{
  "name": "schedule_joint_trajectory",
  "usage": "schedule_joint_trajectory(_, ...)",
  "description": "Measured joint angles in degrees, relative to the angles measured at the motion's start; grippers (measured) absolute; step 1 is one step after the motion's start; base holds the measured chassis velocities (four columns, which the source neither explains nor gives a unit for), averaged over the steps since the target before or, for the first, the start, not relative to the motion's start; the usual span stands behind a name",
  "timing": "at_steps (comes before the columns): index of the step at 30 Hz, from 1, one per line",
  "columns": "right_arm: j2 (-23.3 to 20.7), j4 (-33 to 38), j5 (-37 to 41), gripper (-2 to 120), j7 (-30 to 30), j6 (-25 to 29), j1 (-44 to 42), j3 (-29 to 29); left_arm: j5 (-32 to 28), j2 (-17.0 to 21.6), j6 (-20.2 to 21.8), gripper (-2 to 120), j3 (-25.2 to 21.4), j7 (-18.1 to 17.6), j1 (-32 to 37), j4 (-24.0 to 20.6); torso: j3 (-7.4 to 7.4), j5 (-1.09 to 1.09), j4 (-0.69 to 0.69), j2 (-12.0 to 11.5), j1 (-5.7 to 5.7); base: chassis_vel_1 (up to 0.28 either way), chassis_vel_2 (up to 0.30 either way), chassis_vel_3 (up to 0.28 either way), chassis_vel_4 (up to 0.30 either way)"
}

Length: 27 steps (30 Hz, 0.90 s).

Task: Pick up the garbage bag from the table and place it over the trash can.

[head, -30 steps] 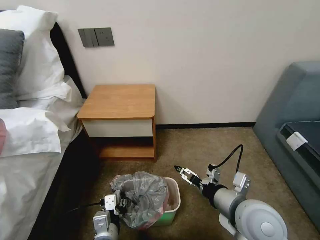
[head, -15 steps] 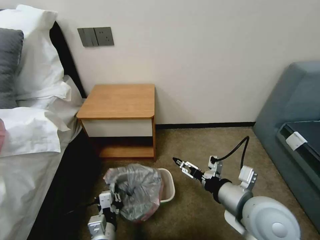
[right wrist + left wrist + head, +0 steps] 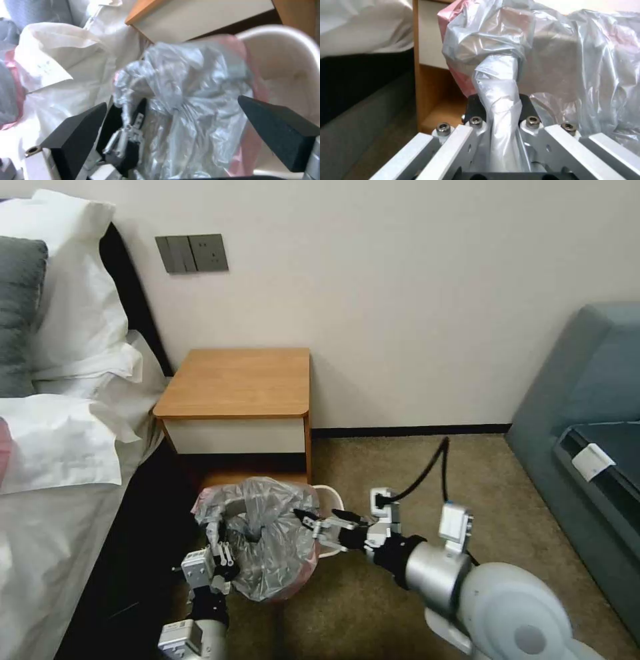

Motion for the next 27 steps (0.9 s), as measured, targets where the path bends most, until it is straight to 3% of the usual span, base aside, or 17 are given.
schedule_joint_trajectory(16,3.8,-3.9,-3.7,100,5.6,2.5,1.2,-3.4,-0.4,-0.5,-1.9,7,-0.4,1.2,-0.5,-1.6,0.00,0.00,0.00,0.0,0.00,0.000,0.000,0.000,0.000)
schedule_joint_trajectory(27,4.8,-6.1,-5.4,100,2.0,3.9,2.0,-3.7,0.1,-0.9,-3.3,7,-0.5,2.9,0.2,-2.8,0.00,0.00,0.00,0.0,0.00,0.000,0.000,0.000,0.000)
